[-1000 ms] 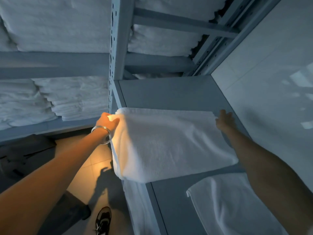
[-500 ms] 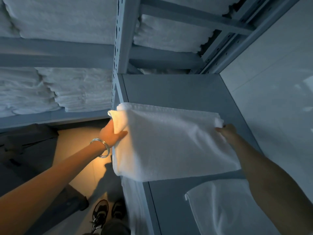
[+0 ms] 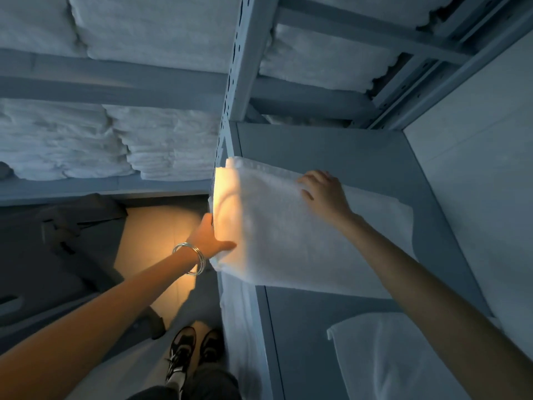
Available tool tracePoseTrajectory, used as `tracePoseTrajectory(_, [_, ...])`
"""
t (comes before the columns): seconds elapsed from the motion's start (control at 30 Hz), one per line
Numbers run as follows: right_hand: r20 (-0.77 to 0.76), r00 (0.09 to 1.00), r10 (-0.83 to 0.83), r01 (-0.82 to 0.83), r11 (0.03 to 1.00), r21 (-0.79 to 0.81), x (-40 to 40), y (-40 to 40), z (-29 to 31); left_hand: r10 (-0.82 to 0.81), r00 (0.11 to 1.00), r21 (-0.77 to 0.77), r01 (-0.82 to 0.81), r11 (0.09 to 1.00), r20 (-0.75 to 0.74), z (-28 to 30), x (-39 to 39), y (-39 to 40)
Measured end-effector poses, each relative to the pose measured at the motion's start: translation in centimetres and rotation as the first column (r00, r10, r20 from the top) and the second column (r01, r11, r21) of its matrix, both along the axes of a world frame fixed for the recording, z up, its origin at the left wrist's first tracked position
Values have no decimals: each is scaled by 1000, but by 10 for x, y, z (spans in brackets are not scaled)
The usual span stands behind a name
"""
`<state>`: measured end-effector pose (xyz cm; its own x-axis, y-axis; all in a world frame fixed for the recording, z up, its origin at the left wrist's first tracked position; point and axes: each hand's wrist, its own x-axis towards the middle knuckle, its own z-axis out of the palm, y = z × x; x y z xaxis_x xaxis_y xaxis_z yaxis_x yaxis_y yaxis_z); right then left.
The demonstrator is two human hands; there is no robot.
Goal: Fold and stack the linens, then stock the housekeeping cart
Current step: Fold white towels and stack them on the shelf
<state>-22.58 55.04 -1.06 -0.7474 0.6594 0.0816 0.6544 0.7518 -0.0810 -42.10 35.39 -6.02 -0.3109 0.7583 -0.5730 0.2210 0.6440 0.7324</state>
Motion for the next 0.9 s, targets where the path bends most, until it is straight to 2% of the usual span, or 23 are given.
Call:
tracePoseTrajectory(0.03, [8,999,38,-37,998,-43,-19,-7,1,-45,999,-40,44,998,-27,-2,5,-8])
tracePoseTrajectory(0.1, [111,994,16,5,983,-183,-50,-14,0,-81,995,-96,75,993,-58,-8,14,-22])
tracePoseTrajectory(0.23, [272,961,-55,147,933,-328,-78,-10,-4,-14,999,-142,8,990,-43,-17,25,-32])
tracePoseTrajectory(0.37, [315,949,-32,128,948,-291,-80,-7,-2,-10,993,-142,-7,990,-121,-24,22,-41])
tracePoseTrajectory(0.47, [243,969,-44,114,954,-279,-76,-3,7,116,978,-8,-120,993,-173,-18,14,-45])
tracePoseTrajectory(0.57, [194,969,-152,202,941,-271,-72,4,10,288,954,176,-270,947,-86,-6,2,-40])
tracePoseTrajectory(0.67, [200,946,-254,296,928,-225,-73,16,4,316,931,222,-353,909,184,-2,-6,-34])
tracePoseTrajectory(0.7, [215,942,-259,304,928,-215,-75,19,1,259,937,204,-308,929,233,-2,-5,-33])
tracePoseTrajectory(0.73, [231,940,-251,301,930,-213,-76,20,0,178,961,163,-214,963,214,-6,-3,-33])
tracePoseTrajectory(0.8, [260,941,-216,282,926,-251,-75,23,-3,29,998,82,-33,996,58,-16,1,-34])
tracePoseTrajectory(0.87, [281,944,-175,275,886,-373,-71,29,-1,-3,996,51,8,999,-88,-21,-1,-34])
tracePoseTrajectory(0.9, [290,945,-150,272,853,-445,-68,33,2,6,994,45,-1,999,-107,-21,-5,-33])
